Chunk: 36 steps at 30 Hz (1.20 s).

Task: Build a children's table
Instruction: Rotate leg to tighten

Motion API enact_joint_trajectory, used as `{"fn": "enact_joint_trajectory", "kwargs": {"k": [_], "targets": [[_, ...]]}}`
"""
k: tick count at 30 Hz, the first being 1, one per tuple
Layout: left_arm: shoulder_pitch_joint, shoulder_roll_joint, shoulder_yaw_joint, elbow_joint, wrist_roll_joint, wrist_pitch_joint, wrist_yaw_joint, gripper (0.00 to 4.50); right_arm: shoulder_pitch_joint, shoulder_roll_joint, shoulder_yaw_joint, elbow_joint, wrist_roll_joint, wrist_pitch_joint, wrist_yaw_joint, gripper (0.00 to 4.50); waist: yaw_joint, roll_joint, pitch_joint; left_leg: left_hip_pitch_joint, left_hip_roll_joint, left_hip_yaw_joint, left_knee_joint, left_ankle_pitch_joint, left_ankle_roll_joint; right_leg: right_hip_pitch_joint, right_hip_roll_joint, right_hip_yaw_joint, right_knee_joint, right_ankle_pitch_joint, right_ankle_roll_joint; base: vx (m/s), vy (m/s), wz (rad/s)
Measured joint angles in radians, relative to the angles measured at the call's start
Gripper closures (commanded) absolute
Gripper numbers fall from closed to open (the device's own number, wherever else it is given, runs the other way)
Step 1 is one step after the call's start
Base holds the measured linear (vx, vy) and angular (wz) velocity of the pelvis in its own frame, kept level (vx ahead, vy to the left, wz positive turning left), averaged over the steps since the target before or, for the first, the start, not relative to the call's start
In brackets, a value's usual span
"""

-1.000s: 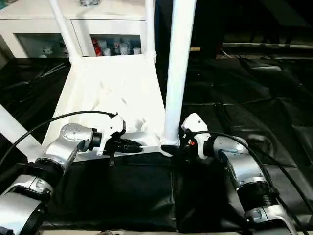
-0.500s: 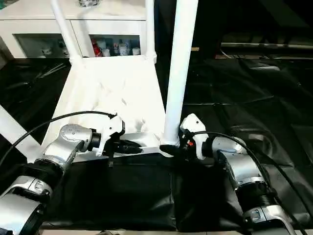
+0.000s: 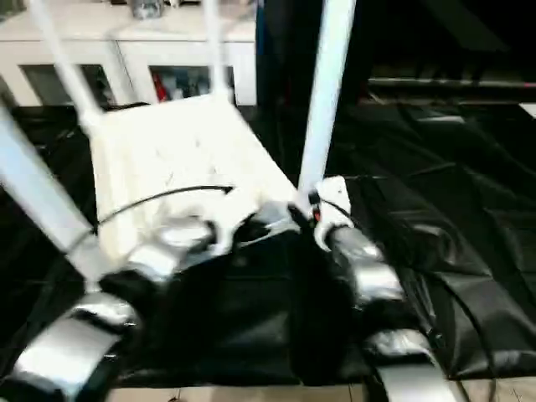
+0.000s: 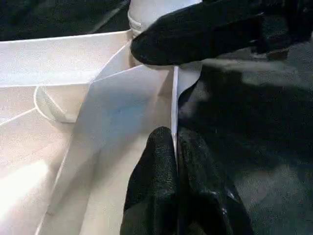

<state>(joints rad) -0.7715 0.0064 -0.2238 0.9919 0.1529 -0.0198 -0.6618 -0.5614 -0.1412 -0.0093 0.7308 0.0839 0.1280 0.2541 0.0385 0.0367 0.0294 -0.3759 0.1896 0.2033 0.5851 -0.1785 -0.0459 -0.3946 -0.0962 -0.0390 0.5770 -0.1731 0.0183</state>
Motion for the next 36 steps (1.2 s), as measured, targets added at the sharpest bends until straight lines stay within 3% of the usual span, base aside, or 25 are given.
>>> {"fn": "enact_joint_trajectory", "kwargs": {"k": [3, 4, 12, 19, 28, 35, 36], "targets": [[-0.003, -0.001, 0.000, 0.007, 0.001, -0.003, -0.001, 4.50, -0.001, 0.005, -0.004, 0.009, -0.003, -0.014, -0.001, 1.74, -0.001, 0.000, 0.000, 0.001, 0.000, -0.001, 0.000, 0.000, 0.000, 0.002, 0.000, 0.000, 0.000, 0.000, 0.000, 0.000, 0.000, 0.00], [-0.003, 0.000, 0.000, 0.007, 0.001, -0.003, -0.002, 4.50, -0.001, 0.005, -0.006, 0.015, -0.002, -0.023, 0.003, 1.19, -0.001, 0.000, 0.000, 0.002, 0.000, -0.001, 0.000, 0.000, 0.000, 0.002, 0.000, 0.000, -0.001, 0.000, 0.000, 0.000, 0.000, 0.00], [-0.005, 0.021, 0.004, 0.009, -0.003, -0.027, -0.042, 4.50, -0.001, -0.031, -0.010, 0.010, 0.019, -0.022, 0.146, 0.59, -0.004, -0.001, 0.001, 0.001, 0.000, -0.001, -0.004, 0.000, 0.000, 0.000, 0.000, -0.001, 0.000, 0.000, 0.000, 0.000, 0.000, 0.00], [0.018, 0.129, 0.005, -0.013, -0.045, -0.095, -0.272, 4.50, 0.097, -0.239, 0.107, -0.180, 0.024, 0.020, 0.538, 0.59, 0.015, -0.001, 0.001, -0.001, 0.003, -0.001, -0.010, 0.000, 0.000, -0.004, 0.002, -0.005, 0.002, 0.004, -0.005, 0.000, 0.000, 0.00], [0.059, 0.211, 0.009, -0.085, -0.098, -0.097, -0.506, 4.50, 0.133, -0.304, 0.152, -0.262, 0.034, 0.022, 0.697, 0.59, 0.024, 0.000, 0.002, -0.008, 0.003, 0.000, -0.006, 0.000, 0.000, -0.010, 0.002, -0.004, 0.001, 0.003, -0.005, 0.000, 0.000, 0.00], [0.075, 0.223, 0.010, -0.116, -0.112, -0.077, -0.552, 4.50, 0.135, -0.296, 0.155, -0.276, 0.047, 0.032, 0.723, 0.59, 0.024, 0.000, 0.003, -0.009, 0.003, 0.001, -0.005, 0.000, 0.000, -0.010, 0.002, -0.003, 0.001, 0.002, -0.005, 0.000, 0.000, 0.00], [0.076, 0.224, 0.010, -0.118, -0.112, -0.076, -0.556, 4.50, 0.135, -0.294, 0.155, -0.276, 0.051, 0.035, 0.725, 0.76, 0.025, 0.000, 0.003, -0.008, 0.003, 0.001, -0.005, 0.000, 0.000, -0.010, 0.002, -0.003, 0.001, 0.002, -0.005, 0.000, 0.000, 0.00]]}}
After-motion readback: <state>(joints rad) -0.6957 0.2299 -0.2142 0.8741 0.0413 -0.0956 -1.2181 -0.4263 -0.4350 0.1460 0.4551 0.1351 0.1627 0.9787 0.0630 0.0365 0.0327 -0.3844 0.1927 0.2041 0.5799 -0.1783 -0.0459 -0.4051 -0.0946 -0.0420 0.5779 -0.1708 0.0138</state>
